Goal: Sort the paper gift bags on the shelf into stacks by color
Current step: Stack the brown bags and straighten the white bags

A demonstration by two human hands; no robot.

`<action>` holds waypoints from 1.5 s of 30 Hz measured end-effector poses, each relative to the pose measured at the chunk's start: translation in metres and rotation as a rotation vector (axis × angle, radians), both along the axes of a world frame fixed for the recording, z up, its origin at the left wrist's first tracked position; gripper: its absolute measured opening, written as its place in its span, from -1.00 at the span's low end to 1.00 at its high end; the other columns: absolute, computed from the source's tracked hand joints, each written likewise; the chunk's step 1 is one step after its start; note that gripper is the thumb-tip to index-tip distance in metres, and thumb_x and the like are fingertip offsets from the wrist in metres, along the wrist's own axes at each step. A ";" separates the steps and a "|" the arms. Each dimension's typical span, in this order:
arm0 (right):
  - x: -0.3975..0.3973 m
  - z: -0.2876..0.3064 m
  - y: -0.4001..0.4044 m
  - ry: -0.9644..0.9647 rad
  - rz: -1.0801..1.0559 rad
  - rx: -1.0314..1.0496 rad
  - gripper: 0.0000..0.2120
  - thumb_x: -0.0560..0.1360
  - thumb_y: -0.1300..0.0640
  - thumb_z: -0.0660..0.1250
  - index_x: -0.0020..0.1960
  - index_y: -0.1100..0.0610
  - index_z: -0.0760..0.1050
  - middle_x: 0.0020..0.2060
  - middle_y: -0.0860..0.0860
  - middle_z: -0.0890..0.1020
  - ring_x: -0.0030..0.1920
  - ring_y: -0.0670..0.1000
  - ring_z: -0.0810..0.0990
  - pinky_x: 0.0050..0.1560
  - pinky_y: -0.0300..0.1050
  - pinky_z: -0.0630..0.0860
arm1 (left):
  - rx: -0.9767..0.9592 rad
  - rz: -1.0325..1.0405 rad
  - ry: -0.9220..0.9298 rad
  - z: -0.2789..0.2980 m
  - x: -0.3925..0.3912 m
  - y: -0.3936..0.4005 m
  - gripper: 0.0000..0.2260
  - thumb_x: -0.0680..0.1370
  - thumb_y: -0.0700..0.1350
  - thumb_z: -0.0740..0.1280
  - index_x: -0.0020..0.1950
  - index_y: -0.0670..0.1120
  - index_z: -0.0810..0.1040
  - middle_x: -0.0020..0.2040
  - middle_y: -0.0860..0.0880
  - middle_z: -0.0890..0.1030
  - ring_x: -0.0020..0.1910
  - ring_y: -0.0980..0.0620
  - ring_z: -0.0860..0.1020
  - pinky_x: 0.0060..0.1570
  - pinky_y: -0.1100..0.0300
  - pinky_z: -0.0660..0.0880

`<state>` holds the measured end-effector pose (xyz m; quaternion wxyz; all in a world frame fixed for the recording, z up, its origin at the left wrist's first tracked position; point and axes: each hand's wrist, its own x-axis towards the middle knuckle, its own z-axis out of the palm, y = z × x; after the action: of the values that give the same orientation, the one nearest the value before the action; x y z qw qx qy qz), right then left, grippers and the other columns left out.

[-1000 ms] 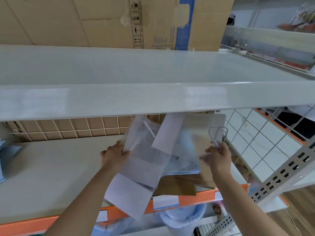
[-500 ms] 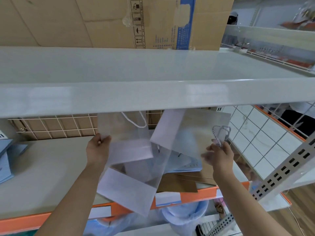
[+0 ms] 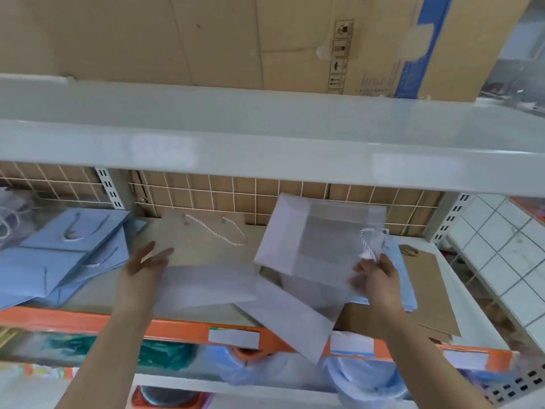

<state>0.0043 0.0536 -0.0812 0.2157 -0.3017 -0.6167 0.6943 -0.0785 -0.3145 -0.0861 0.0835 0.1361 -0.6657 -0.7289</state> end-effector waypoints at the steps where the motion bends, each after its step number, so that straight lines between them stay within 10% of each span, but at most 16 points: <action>1: -0.003 0.001 -0.010 0.005 0.007 -0.007 -0.85 0.55 0.30 0.18 -0.15 0.15 0.45 -0.30 0.09 0.53 -0.60 -0.07 0.50 -0.51 -0.23 0.48 | 0.039 0.012 -0.004 0.002 0.003 -0.013 -0.64 0.56 -0.31 0.26 0.33 -0.07 0.48 0.07 -0.02 0.66 -0.21 0.16 0.54 -0.19 0.27 0.39; 8: -0.025 0.008 -0.110 0.032 0.073 -0.050 -0.92 0.56 0.30 0.18 -0.04 0.21 0.44 -0.31 0.09 0.52 -0.62 -0.08 0.50 -0.53 -0.27 0.46 | 0.132 0.075 0.002 0.018 0.026 -0.120 -0.73 0.47 -0.24 0.37 -0.11 0.15 0.67 -0.20 0.08 0.68 -0.40 0.10 0.55 -0.32 0.26 0.44; 20: -0.034 0.006 -0.342 0.076 0.119 -0.069 -0.90 0.57 0.32 0.19 0.00 0.18 0.44 -0.30 0.10 0.51 -0.63 -0.05 0.52 -0.60 -0.33 0.41 | 0.145 0.167 -0.045 0.020 0.061 -0.356 -0.70 0.51 -0.30 0.31 -0.10 0.12 0.64 -0.41 0.11 0.63 -0.51 0.21 0.54 -0.44 0.38 0.46; 29: -0.058 0.002 -0.449 0.015 0.225 -0.019 -0.89 0.54 0.30 0.21 -0.12 0.16 0.47 -0.29 0.05 0.55 -0.55 0.02 0.59 -0.46 -0.20 0.45 | 0.080 0.205 -0.054 0.013 0.062 -0.466 -0.71 0.48 -0.21 0.35 -0.03 0.20 0.64 0.05 0.04 0.57 0.02 -0.03 0.51 0.07 -0.03 0.43; 36: -0.132 -0.003 -0.518 -0.013 0.303 -0.042 -0.88 0.55 0.27 0.25 -0.15 0.15 0.48 -0.34 0.06 0.55 -0.56 -0.02 0.57 -0.49 -0.16 0.51 | 0.123 0.351 -0.047 0.010 0.030 -0.535 -0.75 0.49 -0.20 0.34 -0.05 0.17 0.62 -0.10 0.22 0.60 -0.12 0.13 0.58 -0.10 0.00 0.47; 39: -0.171 -0.003 -0.554 -0.015 0.373 -0.033 -0.95 0.57 0.23 0.25 -0.04 0.18 0.48 -0.30 0.05 0.56 -0.54 -0.04 0.58 -0.41 -0.13 0.55 | 0.189 0.394 -0.052 0.006 0.012 -0.571 -0.75 0.44 -0.18 0.37 -0.02 0.17 0.62 0.14 0.04 0.56 -0.03 -0.07 0.56 -0.05 -0.23 0.53; 42: -0.209 -0.002 -0.591 -0.011 0.446 -0.053 -0.94 0.58 0.22 0.25 0.04 0.17 0.46 -0.27 0.06 0.55 -0.54 -0.04 0.59 -0.40 -0.17 0.59 | 0.206 0.454 -0.021 0.004 -0.004 -0.603 -0.78 0.45 -0.20 0.34 -0.04 0.12 0.60 0.13 -0.05 0.56 -0.15 -0.02 0.55 -0.19 0.01 0.55; 45: -0.243 0.004 -0.627 0.002 0.490 -0.066 -0.87 0.57 0.23 0.25 0.11 0.16 0.44 -0.23 0.10 0.55 -0.52 -0.05 0.60 -0.43 -0.21 0.58 | 0.243 0.478 -0.013 -0.002 -0.019 -0.630 -0.74 0.40 -0.16 0.35 0.01 0.14 0.60 0.17 -0.10 0.57 0.00 -0.14 0.55 0.00 -0.29 0.51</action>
<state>-0.2387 -0.5730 -0.0767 0.0314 -0.1493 -0.6485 0.7458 -0.0976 -0.9441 -0.0882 0.2321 0.3034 -0.5229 -0.7620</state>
